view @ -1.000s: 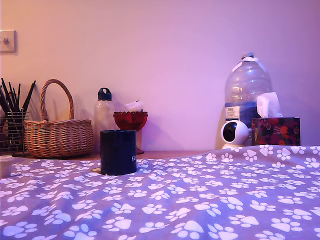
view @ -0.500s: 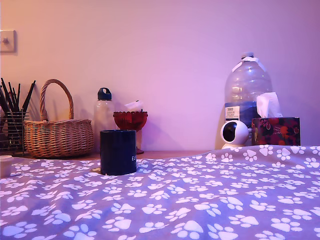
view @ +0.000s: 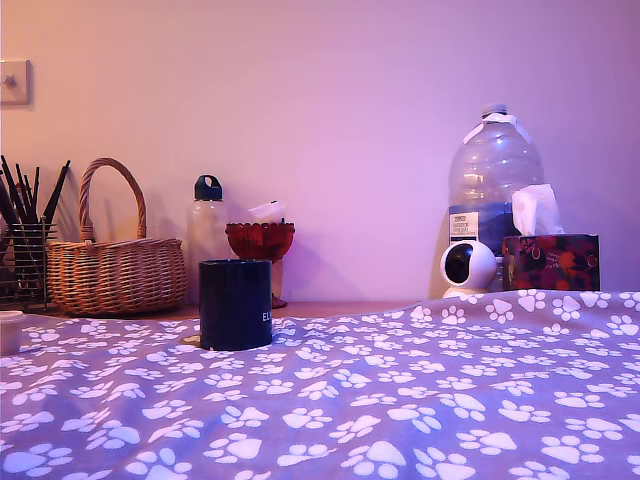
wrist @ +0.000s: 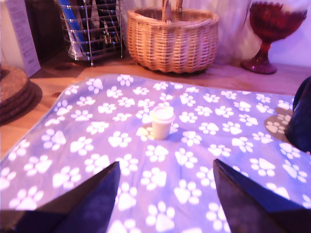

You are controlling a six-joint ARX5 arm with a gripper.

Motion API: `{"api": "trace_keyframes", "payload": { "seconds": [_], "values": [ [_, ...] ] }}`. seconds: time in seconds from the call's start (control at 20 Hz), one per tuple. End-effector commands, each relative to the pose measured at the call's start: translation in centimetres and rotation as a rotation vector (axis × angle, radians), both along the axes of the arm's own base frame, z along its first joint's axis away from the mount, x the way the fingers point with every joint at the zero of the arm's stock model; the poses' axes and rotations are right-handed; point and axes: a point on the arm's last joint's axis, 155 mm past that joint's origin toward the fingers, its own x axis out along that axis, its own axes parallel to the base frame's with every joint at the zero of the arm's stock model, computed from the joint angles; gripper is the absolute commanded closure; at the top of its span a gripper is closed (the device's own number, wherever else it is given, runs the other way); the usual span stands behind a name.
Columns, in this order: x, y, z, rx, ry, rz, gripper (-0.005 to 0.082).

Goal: Pick the coffee capsule and then drop it inside the coffee cup in front of you

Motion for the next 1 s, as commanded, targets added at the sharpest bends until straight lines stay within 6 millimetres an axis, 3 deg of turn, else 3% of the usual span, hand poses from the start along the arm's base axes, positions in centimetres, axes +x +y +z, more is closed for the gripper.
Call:
{"api": "trace_keyframes", "payload": {
  "seconds": [0.0, 0.95],
  "values": [
    [0.1, -0.2, -1.3, 0.002, 0.028, -0.013, 0.0216],
    [3.2, -1.0, -4.9, 0.041, 0.087, -0.068, 0.0216]
  ]
}}
